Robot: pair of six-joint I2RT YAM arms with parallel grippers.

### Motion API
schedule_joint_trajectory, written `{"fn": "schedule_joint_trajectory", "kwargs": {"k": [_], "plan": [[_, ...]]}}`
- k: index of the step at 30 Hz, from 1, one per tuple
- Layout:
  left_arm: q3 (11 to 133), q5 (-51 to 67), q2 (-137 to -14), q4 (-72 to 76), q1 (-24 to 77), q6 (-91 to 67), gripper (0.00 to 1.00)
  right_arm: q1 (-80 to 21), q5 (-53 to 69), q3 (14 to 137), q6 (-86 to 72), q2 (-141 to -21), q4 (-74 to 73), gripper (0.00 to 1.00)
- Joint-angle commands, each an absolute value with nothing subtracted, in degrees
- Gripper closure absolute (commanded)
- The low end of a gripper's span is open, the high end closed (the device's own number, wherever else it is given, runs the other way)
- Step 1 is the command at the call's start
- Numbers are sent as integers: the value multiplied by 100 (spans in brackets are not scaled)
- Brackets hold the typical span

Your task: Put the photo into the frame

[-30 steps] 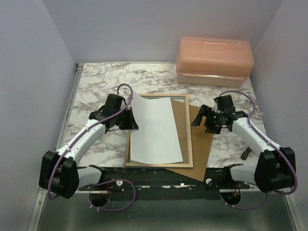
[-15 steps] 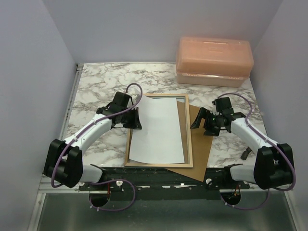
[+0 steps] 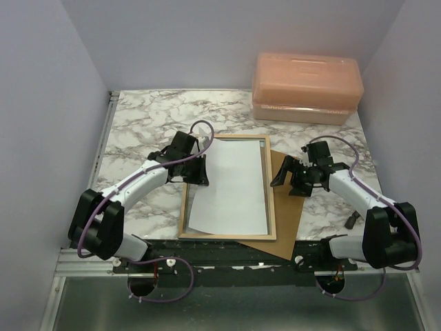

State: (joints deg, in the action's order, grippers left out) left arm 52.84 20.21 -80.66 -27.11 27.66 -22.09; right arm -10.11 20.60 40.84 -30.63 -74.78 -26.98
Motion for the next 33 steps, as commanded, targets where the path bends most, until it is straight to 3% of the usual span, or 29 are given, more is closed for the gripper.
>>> {"fn": "schedule_joint_trajectory", "kwargs": {"k": [1,14,19,21,30,33], "plan": [[5529,1783,-8272,-2618,2907,-2142,100,-979,2319,3931,-3138,-7583,-2464,5],[5729,1431,-8520,-2789,3094,-2496,100,-984,2813,3671,-3329,-7761,-1977,5],[5699,1086,-8397,-3015,3091,-2831,96,-993,2916,3519,-3389,-7751,-1835,5],[5669,1073,-8344,-2997,3099,-2881,89,-989,2973,3470,-3408,-7767,-1781,6],[5814,775,-8176,-3317,3155,-2839,37,-1002,3107,3358,-3454,-7744,-1690,6],[5909,468,-8115,-3543,3204,-2830,24,-1006,3162,3320,-3487,-7737,-1646,6]]}}
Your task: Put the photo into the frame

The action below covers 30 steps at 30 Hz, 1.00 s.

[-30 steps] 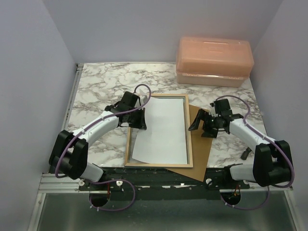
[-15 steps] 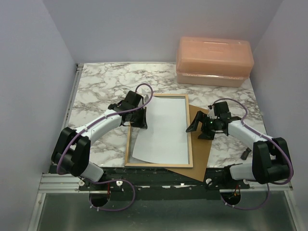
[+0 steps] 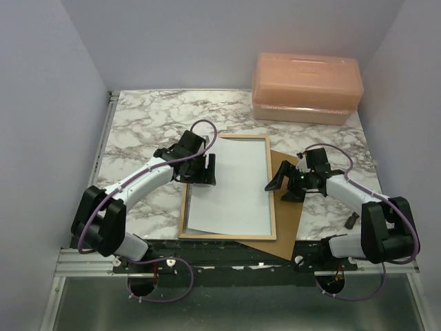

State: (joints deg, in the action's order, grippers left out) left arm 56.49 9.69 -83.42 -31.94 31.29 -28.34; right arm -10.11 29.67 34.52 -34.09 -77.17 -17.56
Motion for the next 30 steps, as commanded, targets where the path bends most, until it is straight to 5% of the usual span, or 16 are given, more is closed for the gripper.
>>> {"fn": "schedule_joint_trajectory", "kwargs": {"k": [1,14,30], "plan": [[5940,349,-8093,-3627,3223,-2830,21,-1025,3172,3308,-3503,-7743,-1627,6],[6396,-1059,-7594,-4690,3615,-2777,11,-1579,3107,3314,-3829,-7973,-1335,7],[5840,-344,-5741,-3928,3645,-2795,11,-2992,2811,4196,-4772,-8985,-400,8]]}}
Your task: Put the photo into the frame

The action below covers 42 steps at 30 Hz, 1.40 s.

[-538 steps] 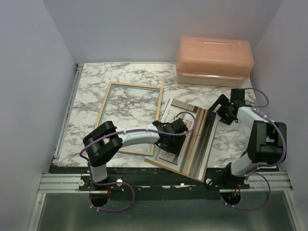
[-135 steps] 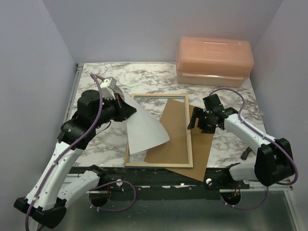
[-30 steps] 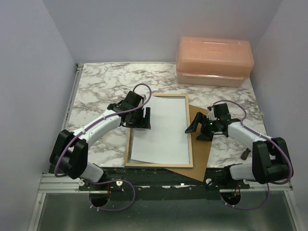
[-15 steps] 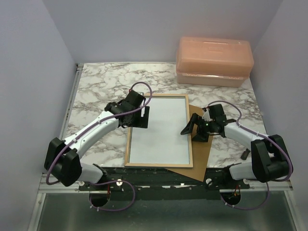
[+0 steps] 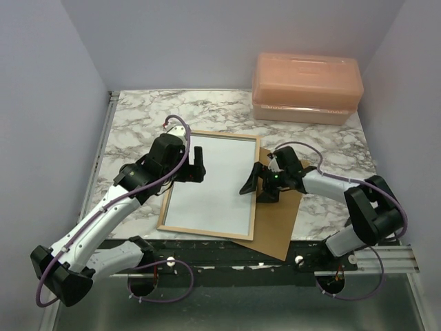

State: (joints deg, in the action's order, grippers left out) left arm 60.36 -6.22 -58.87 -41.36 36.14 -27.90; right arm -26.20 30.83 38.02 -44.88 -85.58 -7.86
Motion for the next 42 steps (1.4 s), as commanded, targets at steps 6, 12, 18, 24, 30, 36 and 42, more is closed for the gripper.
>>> {"fn": "schedule_joint_trajectory", "kwargs": {"k": [6,12,18,24,30,36,42], "plan": [[5718,-210,-5569,-3798,3642,-2839,11,-3612,2744,5011,-5046,-9920,-63,8],[5528,-118,-5297,-3697,3647,-2883,11,-4055,2717,6032,-5117,-10857,-55,8],[5215,134,-4883,-3406,3647,-2962,11,-4299,2803,7037,-5119,-11574,-189,8],[4991,386,-4470,-3171,3641,-2945,11,-4562,2936,7879,-5153,-12180,-294,9],[4927,474,-4413,-3212,3637,-2970,11,-4637,2785,7779,-5142,-12080,-219,9],[4745,811,-4647,-2996,3637,-3035,11,-4473,2422,7158,-4993,-11428,-438,8],[4478,1258,-5107,-2573,3638,-3208,10,-4051,2222,6328,-4858,-10590,-643,7]]}}
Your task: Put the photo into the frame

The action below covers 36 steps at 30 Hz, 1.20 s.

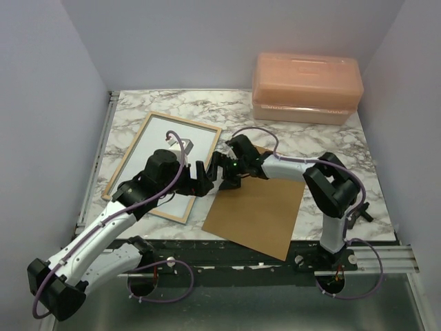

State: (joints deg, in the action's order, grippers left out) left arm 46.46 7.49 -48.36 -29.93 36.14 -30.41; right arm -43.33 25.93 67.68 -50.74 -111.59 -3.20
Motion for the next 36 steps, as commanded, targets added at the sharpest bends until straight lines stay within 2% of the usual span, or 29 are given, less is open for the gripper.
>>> {"fn": "schedule_joint_trajectory", "kwargs": {"k": [1,9,23,25,30,36], "plan": [[4437,1325,-5225,-2514,3634,-3230,10,-3967,2208,6176,-4841,-10450,-673,7],[4417,1783,-6330,-1992,3633,-3307,9,-3169,2296,5187,-4647,-9330,-1107,6],[4837,2136,-8088,-1338,3628,-3349,9,-1582,1056,4075,-4198,-7001,-2747,3],[4920,2134,-8289,-1316,3606,-3340,9,-1275,876,3966,-4229,-6816,-2996,0],[5176,2197,-8746,-1301,3544,-3340,9,-502,875,3559,-4212,-6612,-3199,0],[5333,2332,-9146,-1127,3455,-3365,9,-197,850,3254,-4364,-6550,-3180,0]]}}
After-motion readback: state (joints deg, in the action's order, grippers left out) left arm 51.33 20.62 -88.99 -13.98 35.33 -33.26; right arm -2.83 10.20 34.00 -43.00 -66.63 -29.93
